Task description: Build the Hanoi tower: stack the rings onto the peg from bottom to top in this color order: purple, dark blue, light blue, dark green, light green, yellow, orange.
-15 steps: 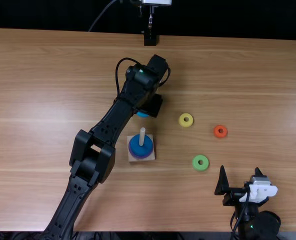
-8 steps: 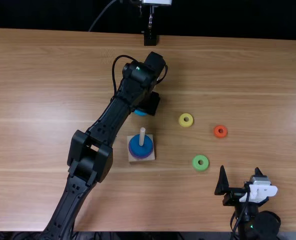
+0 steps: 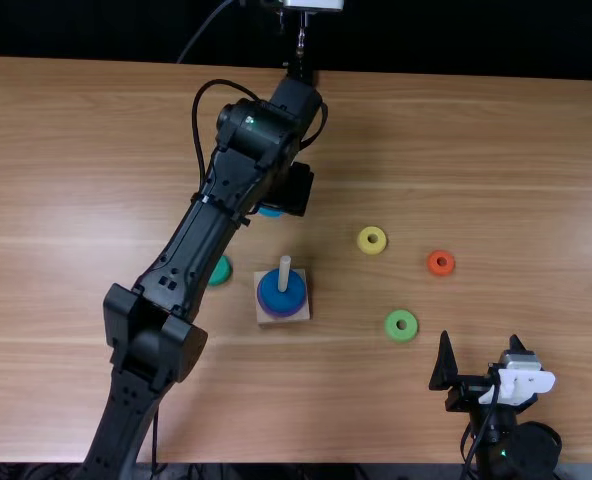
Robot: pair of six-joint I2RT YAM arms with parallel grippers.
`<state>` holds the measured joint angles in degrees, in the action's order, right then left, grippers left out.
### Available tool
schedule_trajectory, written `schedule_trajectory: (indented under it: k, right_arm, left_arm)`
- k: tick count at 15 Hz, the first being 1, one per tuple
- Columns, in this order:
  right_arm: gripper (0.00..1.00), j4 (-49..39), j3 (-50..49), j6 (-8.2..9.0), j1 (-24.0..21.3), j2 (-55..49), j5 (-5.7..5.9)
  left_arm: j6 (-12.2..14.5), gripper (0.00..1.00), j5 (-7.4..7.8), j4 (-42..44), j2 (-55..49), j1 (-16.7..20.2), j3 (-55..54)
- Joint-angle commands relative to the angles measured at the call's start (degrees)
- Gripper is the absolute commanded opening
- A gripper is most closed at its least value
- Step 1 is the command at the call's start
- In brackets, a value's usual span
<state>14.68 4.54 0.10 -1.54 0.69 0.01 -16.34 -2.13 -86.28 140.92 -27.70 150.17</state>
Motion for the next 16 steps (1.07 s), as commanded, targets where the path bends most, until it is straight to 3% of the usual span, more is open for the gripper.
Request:
schedule_trajectory:
  k: [1,12,16]
  right_arm:
    - [1.00,3.95,-3.66,0.11,-0.57,-0.69,0.52]
    - [1.00,3.95,-3.66,0.11,-0.57,-0.69,0.52]
    - [1.00,3.95,-3.66,0.11,-0.57,-0.69,0.52]
  left_arm:
    - [-3.28,0.00,0.34,-1.26,-4.08,-0.16,0.83]
    - [-14.99,0.00,0.44,-3.72,-19.46,-4.02,-9.46]
    - [-15.94,0.00,0.44,-3.72,-23.32,-5.52,-16.84]
